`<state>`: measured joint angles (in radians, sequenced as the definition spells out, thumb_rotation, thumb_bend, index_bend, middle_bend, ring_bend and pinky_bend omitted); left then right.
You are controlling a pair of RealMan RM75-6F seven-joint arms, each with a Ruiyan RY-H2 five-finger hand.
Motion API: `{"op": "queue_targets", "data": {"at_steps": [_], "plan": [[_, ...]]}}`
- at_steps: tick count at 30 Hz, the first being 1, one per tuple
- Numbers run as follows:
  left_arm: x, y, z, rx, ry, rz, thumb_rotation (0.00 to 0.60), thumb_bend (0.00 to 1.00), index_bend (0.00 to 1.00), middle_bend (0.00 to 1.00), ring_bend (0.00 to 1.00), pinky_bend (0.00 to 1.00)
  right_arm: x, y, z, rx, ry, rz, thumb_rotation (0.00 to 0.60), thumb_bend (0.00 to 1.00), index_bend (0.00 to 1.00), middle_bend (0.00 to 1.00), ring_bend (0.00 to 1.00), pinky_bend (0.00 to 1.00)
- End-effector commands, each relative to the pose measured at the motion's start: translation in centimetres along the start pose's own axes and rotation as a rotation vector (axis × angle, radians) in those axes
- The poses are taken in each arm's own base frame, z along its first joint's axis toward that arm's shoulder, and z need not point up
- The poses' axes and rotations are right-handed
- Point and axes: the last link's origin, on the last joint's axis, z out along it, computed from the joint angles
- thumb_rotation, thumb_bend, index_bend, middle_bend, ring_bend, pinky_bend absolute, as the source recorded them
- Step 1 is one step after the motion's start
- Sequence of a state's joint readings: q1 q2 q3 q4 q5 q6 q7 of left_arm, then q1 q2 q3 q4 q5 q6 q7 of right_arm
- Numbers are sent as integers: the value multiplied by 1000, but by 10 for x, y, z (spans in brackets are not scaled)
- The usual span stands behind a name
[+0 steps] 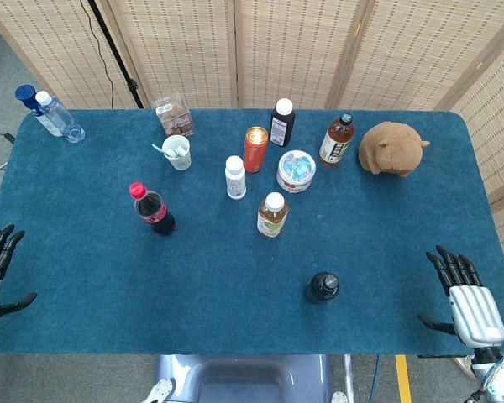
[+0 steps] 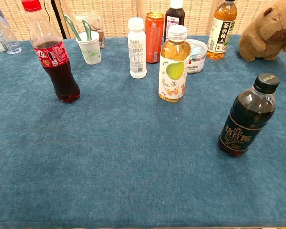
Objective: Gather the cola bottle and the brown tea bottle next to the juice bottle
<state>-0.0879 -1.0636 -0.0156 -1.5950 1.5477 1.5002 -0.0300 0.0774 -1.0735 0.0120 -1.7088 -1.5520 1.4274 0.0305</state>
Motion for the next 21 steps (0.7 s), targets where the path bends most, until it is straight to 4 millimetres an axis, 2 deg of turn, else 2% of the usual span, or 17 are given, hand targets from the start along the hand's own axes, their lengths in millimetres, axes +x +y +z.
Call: {"op": "queue_targets", "data": {"at_steps": [1,10,13,17,21], "plan": [[0,0,0,-1,-1,3,600,0,0,0,0,0,-1,-1,0,12,-14,34,600,0,0,0,0,0],[1,3,-2,-27,17,-14,600,0,0,0,0,0,-7,0,0,56,-115,208,600,0,0,0,0,0],[3,3,-2,-34,19,-23,600,0,0,0,0,0,-16,-2,5,86,-125,235,600,0,0,0,0,0],[4,1,-2,-31,19,-32,600,0,0,0,0,0,-32,-14,8,151,-161,330,600,0,0,0,0,0],[5,1,-2,-29,18,-40,600,0,0,0,0,0,-49,-20,15,193,-198,344,600,0,0,0,0,0]]}}
